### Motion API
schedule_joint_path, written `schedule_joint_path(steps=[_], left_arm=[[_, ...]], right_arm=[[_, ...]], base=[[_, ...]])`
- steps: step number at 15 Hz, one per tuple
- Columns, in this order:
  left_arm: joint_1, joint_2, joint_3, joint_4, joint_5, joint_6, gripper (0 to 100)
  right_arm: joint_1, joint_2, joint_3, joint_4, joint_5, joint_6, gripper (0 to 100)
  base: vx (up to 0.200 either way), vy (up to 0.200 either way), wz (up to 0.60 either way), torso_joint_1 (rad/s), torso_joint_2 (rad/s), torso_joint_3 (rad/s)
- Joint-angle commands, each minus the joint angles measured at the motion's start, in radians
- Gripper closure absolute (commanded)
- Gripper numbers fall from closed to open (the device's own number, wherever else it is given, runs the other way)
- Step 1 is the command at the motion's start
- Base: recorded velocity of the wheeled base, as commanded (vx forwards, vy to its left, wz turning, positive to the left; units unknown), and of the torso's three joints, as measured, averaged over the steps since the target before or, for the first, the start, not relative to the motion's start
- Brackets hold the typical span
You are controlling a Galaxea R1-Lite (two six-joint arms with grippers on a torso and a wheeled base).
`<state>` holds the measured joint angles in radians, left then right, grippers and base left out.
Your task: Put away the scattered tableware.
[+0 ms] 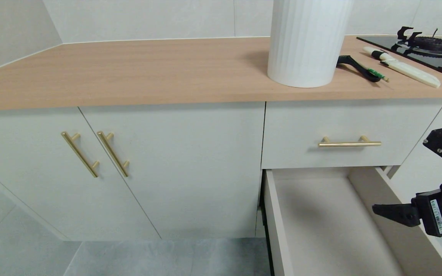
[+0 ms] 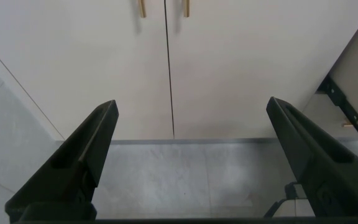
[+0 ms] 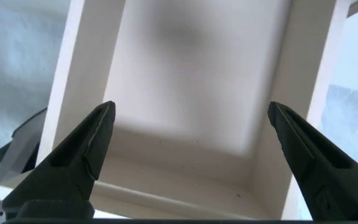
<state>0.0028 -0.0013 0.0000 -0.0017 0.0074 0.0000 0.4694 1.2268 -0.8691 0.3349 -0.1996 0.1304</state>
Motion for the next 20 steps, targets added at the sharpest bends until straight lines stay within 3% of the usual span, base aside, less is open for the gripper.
schedule_joint_path(steps=[1,4,9,16,19,20], left_arm=[[0.0,0.001,0.0,-0.001,0.0,0.0,0],[0.0,0.001,0.0,-0.001,0.0,0.0,0],[0.0,0.001,0.0,0.0,0.0,0.0,0],[0.0,0.001,0.0,0.0,0.0,0.0,0],[0.0,0.001,0.0,0.0,0.0,0.0,0],[0.0,0.001,0.0,0.0,0.0,0.0,0]], right_arm=[[0.0,-0.006,0.001,-0.002,0.0,0.0,0],[0.0,-0.003,0.001,-0.002,0.0,0.0,0],[0.0,-0.001,0.001,-0.002,-0.001,0.0,0],[0.0,0.002,0.002,-0.066,-0.006,-0.002,0],[-0.021,0.068,-0.116,-0.119,-0.066,-0.023,0],[-0.043,0.131,-0.252,-0.066,-0.067,-0.023,0]], base=[[0.0,0.0,0.0,0.139,-0.31,-0.207],[0.0,0.0,0.0,0.17,-0.19,-0.248],[0.0,0.0,0.0,0.094,-0.57,-0.256],[0.0,0.0,0.0,0.246,-0.4,-0.218],[0.0,0.0,0.0,0.028,-0.05,-0.024],[0.0,0.0,0.0,0.0,0.0,0.0]])
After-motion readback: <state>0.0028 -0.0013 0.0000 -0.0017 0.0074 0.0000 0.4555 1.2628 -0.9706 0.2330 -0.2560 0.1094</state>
